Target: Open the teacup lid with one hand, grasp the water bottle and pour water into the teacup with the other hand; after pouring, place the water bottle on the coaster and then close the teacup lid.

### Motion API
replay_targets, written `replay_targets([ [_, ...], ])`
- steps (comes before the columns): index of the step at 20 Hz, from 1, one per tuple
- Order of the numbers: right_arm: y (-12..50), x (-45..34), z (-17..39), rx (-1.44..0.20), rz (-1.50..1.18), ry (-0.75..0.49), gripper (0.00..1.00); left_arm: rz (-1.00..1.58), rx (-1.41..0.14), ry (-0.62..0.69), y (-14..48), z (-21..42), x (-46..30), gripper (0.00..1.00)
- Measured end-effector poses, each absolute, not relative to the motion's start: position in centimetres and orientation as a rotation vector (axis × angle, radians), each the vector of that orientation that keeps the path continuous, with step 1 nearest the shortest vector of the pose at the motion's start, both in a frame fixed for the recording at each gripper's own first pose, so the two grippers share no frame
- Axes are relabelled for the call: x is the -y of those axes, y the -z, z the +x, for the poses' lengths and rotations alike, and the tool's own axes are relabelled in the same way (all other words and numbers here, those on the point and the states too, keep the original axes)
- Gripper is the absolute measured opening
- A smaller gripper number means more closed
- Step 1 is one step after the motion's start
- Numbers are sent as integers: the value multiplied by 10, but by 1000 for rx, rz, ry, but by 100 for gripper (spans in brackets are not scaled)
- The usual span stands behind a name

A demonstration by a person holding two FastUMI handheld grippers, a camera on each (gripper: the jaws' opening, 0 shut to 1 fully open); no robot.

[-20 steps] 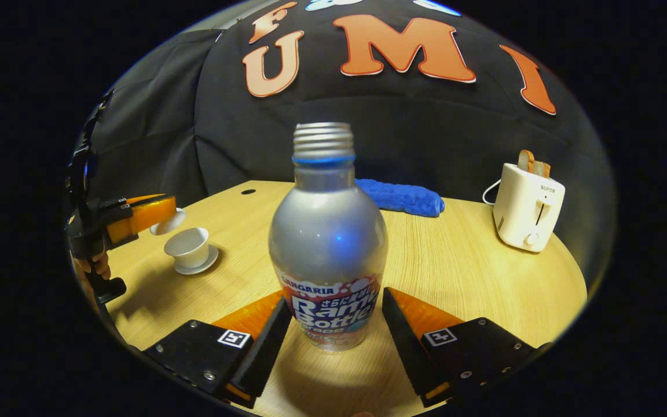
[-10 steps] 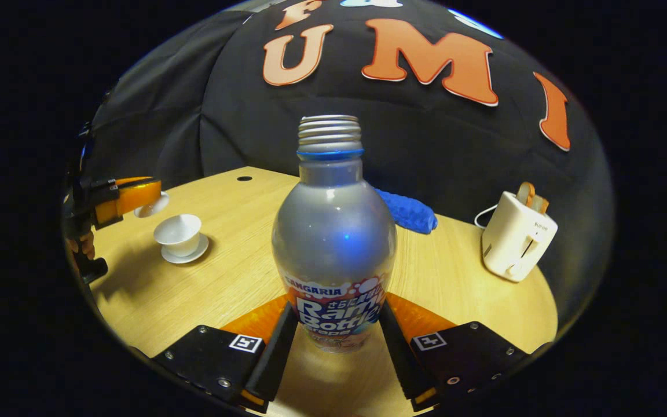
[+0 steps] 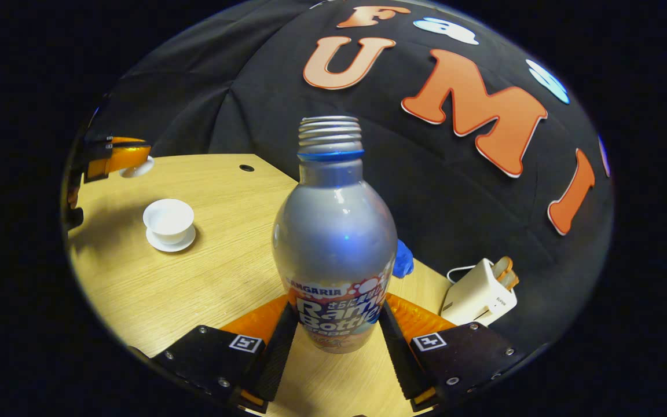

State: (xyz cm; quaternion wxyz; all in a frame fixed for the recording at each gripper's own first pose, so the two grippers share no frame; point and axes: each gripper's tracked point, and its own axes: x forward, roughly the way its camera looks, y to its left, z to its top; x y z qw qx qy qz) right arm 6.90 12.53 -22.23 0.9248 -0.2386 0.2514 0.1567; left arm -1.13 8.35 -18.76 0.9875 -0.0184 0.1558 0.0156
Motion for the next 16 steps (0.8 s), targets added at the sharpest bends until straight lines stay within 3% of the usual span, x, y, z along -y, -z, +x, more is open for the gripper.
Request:
replay_targets([
  [3,212,-131,75,-497,-567,-341,79,-41,-309,-48,184,-18,-96,25],
  [6,208,-142,89,-467,-645,-358,79,-50,-303,-70,183,-24,-110,30],
  [10,201,-158,98,-426,-747,-383,80,-50,-305,-91,185,-32,-121,26],
  [11,202,-163,101,-419,-767,-389,79,-52,-305,-93,184,-34,-124,30],
  [15,214,-181,100,-404,-857,-415,78,-52,-305,-111,187,-39,-132,30],
  [16,216,-189,103,-399,-869,-420,78,-54,-305,-113,187,-41,-132,26],
])
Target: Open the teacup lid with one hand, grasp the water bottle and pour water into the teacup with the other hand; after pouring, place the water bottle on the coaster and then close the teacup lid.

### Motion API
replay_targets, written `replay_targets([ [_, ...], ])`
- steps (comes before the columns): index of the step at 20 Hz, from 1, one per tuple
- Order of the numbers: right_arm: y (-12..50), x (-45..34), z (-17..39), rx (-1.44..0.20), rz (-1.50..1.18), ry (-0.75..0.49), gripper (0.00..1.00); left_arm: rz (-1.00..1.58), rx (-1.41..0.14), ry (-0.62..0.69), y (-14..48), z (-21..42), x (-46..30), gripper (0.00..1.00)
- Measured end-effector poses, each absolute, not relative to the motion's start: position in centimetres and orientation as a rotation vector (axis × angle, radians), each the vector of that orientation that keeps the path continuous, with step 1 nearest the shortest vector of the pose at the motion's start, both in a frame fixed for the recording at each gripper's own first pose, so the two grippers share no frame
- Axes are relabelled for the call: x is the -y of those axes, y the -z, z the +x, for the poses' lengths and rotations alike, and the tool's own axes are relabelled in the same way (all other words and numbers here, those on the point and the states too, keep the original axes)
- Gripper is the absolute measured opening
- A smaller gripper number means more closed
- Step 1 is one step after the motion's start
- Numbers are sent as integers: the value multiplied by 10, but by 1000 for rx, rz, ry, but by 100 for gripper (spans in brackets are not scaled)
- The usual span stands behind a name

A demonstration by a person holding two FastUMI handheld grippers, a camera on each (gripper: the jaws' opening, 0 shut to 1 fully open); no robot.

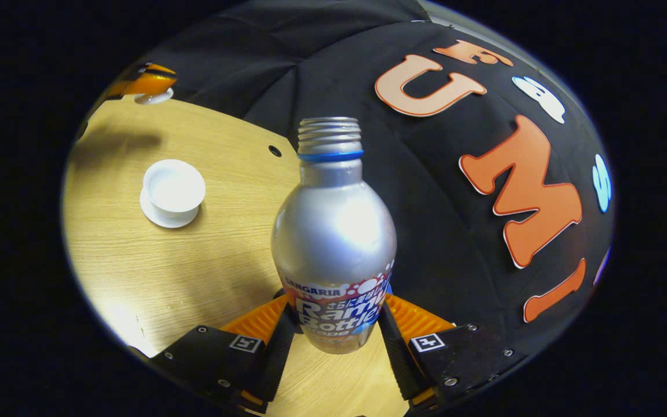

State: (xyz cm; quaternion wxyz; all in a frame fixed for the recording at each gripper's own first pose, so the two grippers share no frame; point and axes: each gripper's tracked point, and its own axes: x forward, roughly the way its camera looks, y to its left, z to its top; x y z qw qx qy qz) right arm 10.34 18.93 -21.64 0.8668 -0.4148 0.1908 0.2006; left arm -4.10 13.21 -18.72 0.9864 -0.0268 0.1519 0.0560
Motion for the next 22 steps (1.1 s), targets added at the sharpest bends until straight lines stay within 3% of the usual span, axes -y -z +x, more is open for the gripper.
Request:
replay_targets([
  [1,220,-195,104,-396,-881,-427,78,-55,-306,-115,187,-41,-132,30],
  [5,222,-218,106,-361,-949,-451,78,-63,-306,-123,188,-41,-133,30],
  [6,220,-223,107,-346,-975,-454,78,-66,-307,-126,189,-41,-133,26],
  [8,216,-230,106,-307,-1033,-455,78,-73,-308,-131,188,-42,-133,30],
  [9,215,-234,103,-293,-1060,-459,78,-75,-308,-134,188,-42,-134,26],
  [10,213,-236,101,-282,-1081,-462,78,-78,-309,-138,188,-42,-134,30],
  [22,201,-246,95,-179,-1339,-463,78,-96,-307,-161,193,-50,-137,30],
])
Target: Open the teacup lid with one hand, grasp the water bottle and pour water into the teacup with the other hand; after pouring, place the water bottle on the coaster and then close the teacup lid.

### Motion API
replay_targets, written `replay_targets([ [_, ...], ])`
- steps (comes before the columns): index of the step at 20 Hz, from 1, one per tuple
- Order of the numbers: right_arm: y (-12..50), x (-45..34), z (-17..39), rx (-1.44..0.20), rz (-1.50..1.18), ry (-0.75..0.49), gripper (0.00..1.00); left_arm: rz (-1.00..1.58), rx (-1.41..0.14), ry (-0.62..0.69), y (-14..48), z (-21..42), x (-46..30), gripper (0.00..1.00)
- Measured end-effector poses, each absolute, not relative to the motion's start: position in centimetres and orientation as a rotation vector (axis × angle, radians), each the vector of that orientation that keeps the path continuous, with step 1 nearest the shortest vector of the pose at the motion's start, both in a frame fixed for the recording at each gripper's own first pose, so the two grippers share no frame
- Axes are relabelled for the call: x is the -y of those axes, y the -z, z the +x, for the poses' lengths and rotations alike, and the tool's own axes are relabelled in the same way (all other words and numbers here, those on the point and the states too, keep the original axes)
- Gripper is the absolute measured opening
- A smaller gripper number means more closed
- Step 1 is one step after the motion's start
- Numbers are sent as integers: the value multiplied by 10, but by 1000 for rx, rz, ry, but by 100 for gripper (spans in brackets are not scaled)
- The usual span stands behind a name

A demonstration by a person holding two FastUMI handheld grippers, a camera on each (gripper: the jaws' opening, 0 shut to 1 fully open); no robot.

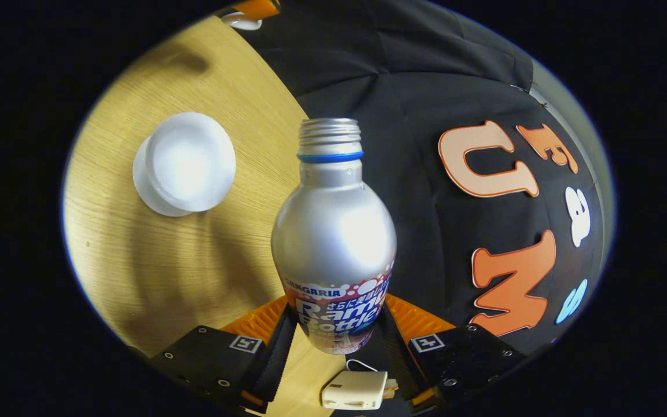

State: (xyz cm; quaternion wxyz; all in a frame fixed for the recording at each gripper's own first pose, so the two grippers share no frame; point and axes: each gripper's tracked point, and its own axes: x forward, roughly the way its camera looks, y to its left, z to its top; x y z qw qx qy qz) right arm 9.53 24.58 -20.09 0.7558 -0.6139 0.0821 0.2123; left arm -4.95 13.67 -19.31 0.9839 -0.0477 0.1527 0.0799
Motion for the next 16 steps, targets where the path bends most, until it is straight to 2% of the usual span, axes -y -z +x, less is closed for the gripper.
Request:
replay_targets([
  [16,187,-245,103,-2,-1594,-450,78,-113,-323,-159,202,-57,-140,30],
])
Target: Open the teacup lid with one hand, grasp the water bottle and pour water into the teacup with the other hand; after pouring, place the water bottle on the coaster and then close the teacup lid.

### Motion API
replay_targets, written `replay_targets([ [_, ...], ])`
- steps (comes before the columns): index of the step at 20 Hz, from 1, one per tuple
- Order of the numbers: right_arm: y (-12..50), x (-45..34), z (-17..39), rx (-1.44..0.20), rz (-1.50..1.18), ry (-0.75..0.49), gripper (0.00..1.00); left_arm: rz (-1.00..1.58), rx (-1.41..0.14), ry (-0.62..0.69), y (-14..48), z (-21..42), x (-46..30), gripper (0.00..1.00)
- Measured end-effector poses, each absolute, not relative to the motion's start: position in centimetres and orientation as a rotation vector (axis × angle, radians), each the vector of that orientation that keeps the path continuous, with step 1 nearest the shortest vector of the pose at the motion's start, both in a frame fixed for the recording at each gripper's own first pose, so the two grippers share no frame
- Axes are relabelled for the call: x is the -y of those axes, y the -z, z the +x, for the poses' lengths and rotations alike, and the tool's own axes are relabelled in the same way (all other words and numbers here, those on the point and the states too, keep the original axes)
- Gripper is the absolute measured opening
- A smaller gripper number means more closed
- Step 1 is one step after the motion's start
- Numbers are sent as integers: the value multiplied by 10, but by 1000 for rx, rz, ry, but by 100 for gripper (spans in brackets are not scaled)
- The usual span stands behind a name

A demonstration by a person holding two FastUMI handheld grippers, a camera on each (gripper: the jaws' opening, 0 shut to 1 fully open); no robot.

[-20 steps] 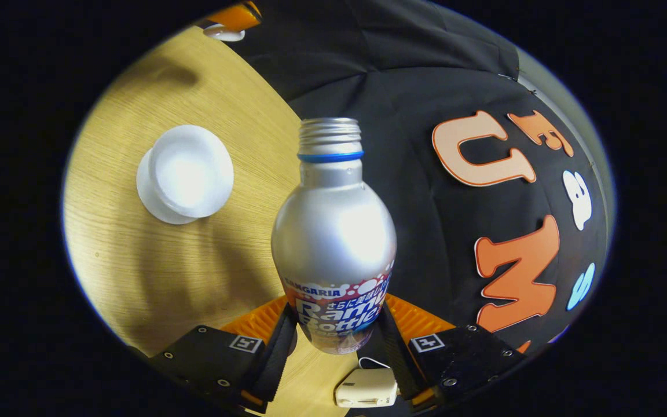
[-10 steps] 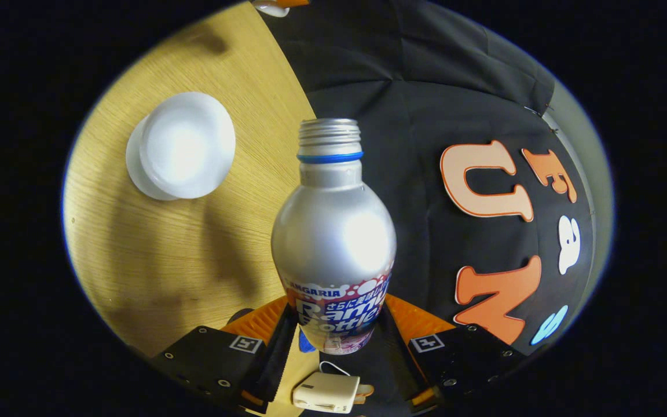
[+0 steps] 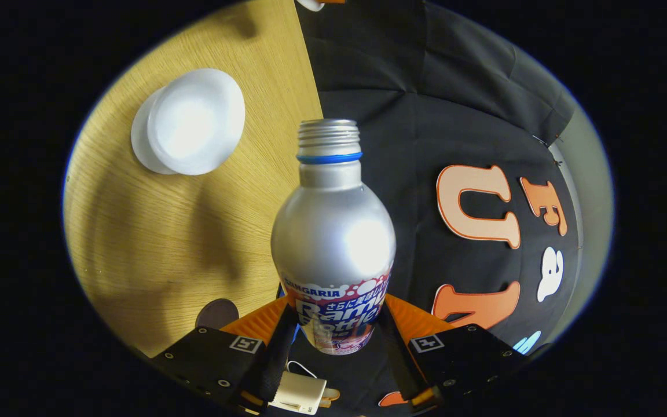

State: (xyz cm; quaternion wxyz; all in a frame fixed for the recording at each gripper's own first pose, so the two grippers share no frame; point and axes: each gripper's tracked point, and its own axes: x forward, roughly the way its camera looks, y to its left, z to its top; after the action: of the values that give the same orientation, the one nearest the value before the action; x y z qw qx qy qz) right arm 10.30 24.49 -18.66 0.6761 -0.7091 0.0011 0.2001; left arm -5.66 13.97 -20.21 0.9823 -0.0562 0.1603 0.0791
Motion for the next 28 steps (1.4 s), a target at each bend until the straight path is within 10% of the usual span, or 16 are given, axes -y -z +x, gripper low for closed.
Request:
replay_targets([
  [28,122,-248,134,211,-1796,-386,78,-125,-330,-143,200,-60,-136,30],
])
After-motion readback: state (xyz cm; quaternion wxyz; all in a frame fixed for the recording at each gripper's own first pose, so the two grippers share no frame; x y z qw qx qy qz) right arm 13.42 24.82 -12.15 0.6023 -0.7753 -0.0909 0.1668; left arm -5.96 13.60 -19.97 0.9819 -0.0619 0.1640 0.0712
